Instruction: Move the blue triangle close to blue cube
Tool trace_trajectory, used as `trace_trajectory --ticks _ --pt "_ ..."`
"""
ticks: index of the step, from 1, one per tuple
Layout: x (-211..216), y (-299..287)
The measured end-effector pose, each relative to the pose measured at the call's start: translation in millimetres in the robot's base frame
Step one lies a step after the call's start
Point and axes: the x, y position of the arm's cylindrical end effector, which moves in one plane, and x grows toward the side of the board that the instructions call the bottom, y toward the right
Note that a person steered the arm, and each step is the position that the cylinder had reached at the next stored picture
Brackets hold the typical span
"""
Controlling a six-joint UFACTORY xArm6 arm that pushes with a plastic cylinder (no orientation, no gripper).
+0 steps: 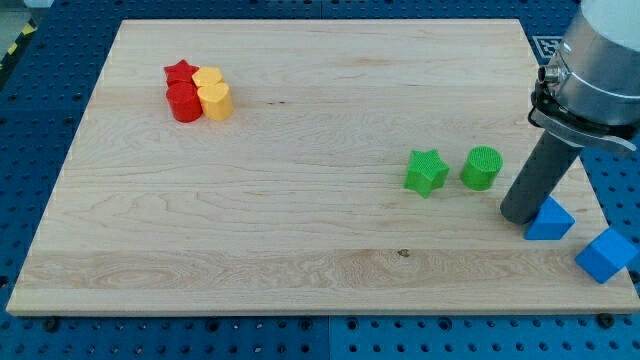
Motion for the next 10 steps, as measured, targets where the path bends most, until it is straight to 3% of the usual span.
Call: trace_trajectory --ticks 10 --pt "20 30"
